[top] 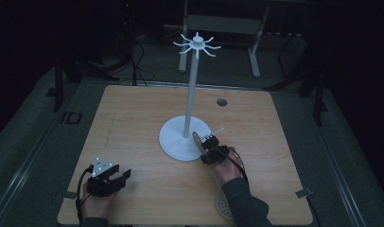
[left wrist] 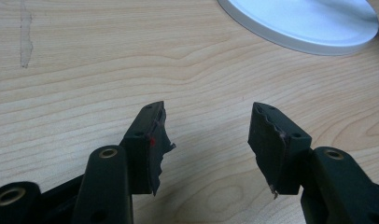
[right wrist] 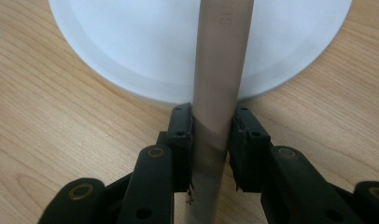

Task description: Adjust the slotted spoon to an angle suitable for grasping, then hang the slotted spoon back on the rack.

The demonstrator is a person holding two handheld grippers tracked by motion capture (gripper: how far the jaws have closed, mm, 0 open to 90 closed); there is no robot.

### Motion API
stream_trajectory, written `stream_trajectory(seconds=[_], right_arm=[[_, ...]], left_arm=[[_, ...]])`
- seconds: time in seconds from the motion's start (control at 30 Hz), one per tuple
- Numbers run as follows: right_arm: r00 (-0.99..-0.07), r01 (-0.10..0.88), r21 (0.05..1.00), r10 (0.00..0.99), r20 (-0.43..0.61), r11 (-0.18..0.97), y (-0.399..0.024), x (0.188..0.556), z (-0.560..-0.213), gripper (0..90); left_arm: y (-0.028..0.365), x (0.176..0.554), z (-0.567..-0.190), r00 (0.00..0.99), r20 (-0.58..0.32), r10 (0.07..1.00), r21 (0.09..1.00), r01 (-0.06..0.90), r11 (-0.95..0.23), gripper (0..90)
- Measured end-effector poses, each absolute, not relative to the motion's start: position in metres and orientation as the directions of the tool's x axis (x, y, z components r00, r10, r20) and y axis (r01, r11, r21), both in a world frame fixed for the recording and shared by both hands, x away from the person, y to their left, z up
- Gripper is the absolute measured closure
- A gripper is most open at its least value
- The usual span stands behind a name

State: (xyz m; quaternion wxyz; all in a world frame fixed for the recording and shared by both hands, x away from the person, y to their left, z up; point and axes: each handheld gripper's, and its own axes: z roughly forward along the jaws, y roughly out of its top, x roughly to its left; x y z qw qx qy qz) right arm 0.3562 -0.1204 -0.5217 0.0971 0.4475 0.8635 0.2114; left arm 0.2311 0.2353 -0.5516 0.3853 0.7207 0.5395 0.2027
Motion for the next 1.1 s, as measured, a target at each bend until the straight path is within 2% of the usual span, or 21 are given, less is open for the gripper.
stream_trajectory(seconds=[1.1], right_arm=[[-0.57, 0.664, 0.598, 0.821, 0.015, 0.45, -0.133, 0.343, -0.497, 72.9]], left_arm=[[0.234, 0.231, -0.551, 0.336, -0.121, 0.934, 0.774, 0.621, -0.123, 46.5]])
